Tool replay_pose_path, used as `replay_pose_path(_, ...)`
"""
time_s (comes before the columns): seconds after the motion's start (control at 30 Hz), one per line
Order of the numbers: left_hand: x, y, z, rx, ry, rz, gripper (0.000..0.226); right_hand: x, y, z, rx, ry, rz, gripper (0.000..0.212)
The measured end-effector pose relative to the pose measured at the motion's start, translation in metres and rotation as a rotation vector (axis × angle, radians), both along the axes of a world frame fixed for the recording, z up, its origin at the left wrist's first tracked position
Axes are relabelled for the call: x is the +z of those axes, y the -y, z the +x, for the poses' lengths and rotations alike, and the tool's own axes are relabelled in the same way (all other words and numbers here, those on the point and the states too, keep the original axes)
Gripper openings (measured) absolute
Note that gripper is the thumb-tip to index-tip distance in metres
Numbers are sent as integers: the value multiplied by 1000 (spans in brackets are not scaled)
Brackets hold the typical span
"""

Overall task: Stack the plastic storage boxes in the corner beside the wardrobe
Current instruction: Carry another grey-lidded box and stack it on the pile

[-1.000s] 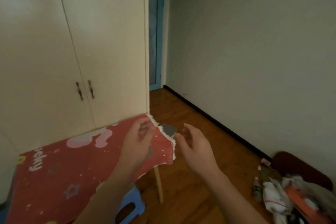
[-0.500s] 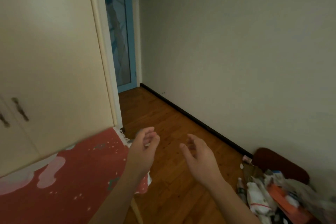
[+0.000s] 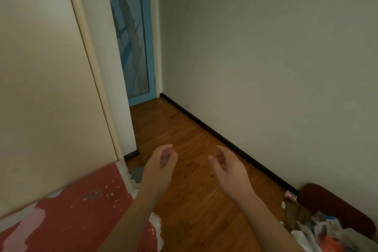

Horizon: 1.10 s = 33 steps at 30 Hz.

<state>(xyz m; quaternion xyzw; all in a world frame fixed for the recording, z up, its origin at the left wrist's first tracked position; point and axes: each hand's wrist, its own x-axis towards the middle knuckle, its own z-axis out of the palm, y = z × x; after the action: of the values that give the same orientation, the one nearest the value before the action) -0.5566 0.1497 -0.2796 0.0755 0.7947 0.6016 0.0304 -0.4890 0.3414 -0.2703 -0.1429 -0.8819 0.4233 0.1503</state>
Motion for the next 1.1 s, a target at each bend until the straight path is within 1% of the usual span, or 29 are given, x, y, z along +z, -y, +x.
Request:
replay_pose_path(0.13, -16, -26, -37, 44, 38, -13, 33, -13, -34, -46, 48, 21, -14, 59)
replay_pose_path(0.23, -26, -59, -78, 118, 54, -18, 30, -24, -71, -97, 86, 16, -27, 57)
replay_pose_path(0.37, -32, -107, -120, 185, 99, -27, 24, -36, -117, -154, 169, 80, -39, 55)
replay_pose_path(0.53, -37, -144, -168, 279, 111, -38, 25, -41, -162, -223, 254, 137, -43, 53)
replay_pose_path(0.7, -51, -150, -203, 361, 125, -57, 25, -57, -175, -269, 308, 193, -57, 56)
replay_pose_path(0.87, -70, -136, -242, 436, 167, -45, 24, -79, -162, -323, 383, 254, -34, 54)
replay_pose_path(1.0, -94, -118, -281, 448, 230, -34, 24, -99, -148, -363, 402, 309, -8, 56)
replay_pose_path(1.1, -116, -103, -326, 441, 278, -40, 24, -115, -137, -406, 385, 341, -5, 54)
